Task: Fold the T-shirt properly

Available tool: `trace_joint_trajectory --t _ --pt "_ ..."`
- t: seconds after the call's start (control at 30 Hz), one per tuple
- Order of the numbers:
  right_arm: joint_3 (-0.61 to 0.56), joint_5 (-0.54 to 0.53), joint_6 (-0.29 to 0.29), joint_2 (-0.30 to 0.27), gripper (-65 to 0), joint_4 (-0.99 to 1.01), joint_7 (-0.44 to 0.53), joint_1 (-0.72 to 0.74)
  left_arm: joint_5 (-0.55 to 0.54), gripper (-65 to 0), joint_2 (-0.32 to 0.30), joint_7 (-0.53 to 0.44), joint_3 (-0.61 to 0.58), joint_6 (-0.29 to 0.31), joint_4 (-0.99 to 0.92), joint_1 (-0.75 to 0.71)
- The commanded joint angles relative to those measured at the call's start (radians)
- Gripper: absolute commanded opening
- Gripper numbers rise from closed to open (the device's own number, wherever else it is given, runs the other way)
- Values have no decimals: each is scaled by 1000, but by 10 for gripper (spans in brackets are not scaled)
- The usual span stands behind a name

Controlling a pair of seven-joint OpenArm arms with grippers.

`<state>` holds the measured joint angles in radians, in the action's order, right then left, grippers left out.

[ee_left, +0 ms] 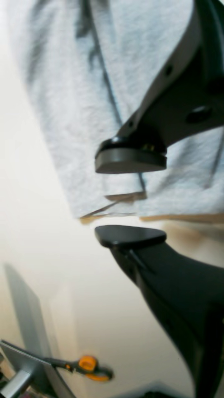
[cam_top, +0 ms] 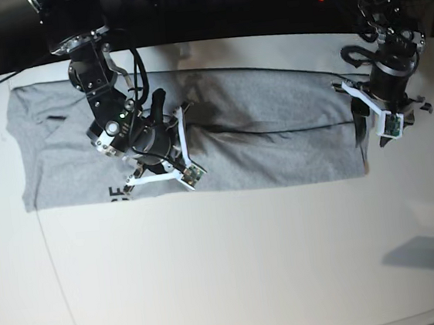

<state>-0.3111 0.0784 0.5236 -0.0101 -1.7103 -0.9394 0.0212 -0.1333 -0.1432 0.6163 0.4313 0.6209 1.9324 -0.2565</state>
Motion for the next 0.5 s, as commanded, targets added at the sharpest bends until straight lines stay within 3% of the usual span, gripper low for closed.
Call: trace_joint_trajectory --t 0.0,0.07,0.3,0.47 --pt "2 -1 -7 -1 -650 -10 16 18 -22 -376 -12 27 2 -11 -1 46" --pt "2 -1 -7 -1 -650 -10 15 13 -58 -378 -11 109 2 -11 -40 118" --pt "-4 -1 -7 -1 -650 -12 15 -13 -105 -378 -12 231 -9 -11 -198 273" --pt "-4 -1 -7 -1 -650 -12 15 -17 -105 -378 -11 242 -71 -11 -261 282"
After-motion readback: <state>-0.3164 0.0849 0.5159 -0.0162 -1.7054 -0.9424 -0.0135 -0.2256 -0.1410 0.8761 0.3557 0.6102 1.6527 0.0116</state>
